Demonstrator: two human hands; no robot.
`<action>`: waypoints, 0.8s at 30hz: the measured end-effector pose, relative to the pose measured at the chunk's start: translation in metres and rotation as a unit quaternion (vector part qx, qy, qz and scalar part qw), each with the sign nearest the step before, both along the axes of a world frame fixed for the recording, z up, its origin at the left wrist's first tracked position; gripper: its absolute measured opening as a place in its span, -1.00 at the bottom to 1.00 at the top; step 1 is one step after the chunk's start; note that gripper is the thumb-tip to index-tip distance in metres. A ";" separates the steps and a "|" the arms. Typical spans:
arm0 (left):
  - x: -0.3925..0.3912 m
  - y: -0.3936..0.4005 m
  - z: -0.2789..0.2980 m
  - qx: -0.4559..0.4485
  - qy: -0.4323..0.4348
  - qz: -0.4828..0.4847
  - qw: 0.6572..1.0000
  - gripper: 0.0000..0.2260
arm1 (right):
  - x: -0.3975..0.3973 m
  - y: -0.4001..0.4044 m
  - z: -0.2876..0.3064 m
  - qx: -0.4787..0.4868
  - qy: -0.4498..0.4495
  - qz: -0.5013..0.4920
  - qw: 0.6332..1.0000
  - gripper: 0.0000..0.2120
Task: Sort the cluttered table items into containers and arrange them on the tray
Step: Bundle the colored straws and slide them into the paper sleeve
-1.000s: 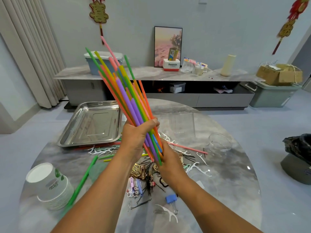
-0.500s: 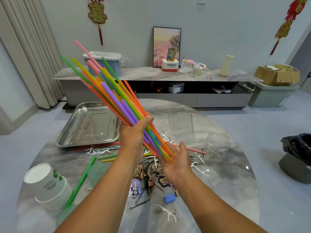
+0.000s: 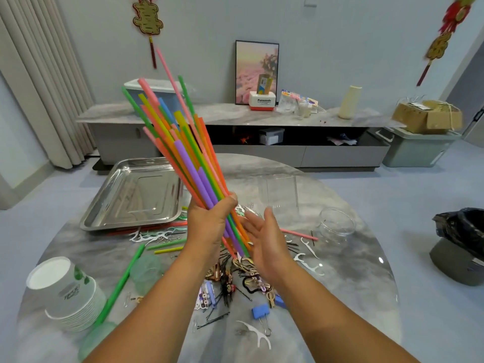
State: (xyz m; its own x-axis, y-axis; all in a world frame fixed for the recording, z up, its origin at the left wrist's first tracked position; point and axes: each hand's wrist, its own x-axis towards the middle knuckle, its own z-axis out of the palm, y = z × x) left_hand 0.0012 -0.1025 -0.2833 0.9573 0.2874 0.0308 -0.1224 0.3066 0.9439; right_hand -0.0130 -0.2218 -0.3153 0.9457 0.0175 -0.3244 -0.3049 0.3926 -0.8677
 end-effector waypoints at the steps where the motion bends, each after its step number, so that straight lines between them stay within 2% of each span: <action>1: 0.004 0.005 -0.001 -0.004 0.013 0.018 1.000 -0.75 | 0.008 -0.007 -0.002 -0.097 -0.023 -0.018 0.995 -0.57; 3: 0.010 0.015 -0.002 -0.008 0.048 0.038 0.998 -0.73 | 0.021 -0.028 -0.010 -0.306 -0.062 -0.054 0.949 -0.73; 6: 0.019 0.029 -0.007 -0.005 0.095 0.024 0.995 -0.59 | 0.045 -0.059 -0.028 -0.522 -0.060 -0.018 0.851 -0.59; 9: 0.025 0.037 -0.020 0.009 0.133 0.019 0.991 -0.66 | 0.069 -0.078 -0.039 -0.692 -0.053 0.080 0.715 -0.53; 11: 0.029 0.039 -0.027 0.004 0.151 0.020 0.988 -0.61 | 0.083 -0.084 -0.041 -0.754 -0.061 0.135 0.640 -0.63; 13: 0.033 0.041 -0.034 0.014 0.157 0.021 0.987 -0.53 | 0.092 -0.085 -0.039 -0.790 -0.075 0.178 0.581 -0.75; 16: 0.038 0.044 -0.042 0.049 0.157 0.021 0.986 -0.55 | 0.099 -0.079 -0.030 -0.827 -0.101 0.237 0.500 -0.83; 18: 0.039 0.047 -0.046 0.055 0.168 0.011 0.984 -0.62 | 0.101 -0.074 -0.024 -0.837 -0.107 0.258 0.470 -0.82; 20: 0.038 0.048 -0.048 0.046 0.190 -0.010 0.981 -0.71 | 0.100 -0.068 -0.015 -0.842 -0.095 0.255 0.465 -0.80; 22: 0.035 0.046 -0.048 0.042 0.208 -0.037 0.977 -0.75 | 0.100 -0.061 -0.003 -0.831 -0.075 0.241 0.496 -0.86; 24: 0.032 0.044 -0.046 0.044 0.212 -0.054 0.975 -0.72 | 0.099 -0.051 0.008 -0.792 -0.055 0.218 0.567 -0.93</action>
State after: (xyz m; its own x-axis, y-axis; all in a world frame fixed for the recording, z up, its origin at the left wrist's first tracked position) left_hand 0.0331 -0.0590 -0.3295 0.9137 0.1976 -0.3552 0.3139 0.2122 0.9255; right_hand 0.0858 -0.2723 -0.3072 0.9796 0.0257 -0.1993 0.0163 -0.9987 -0.0483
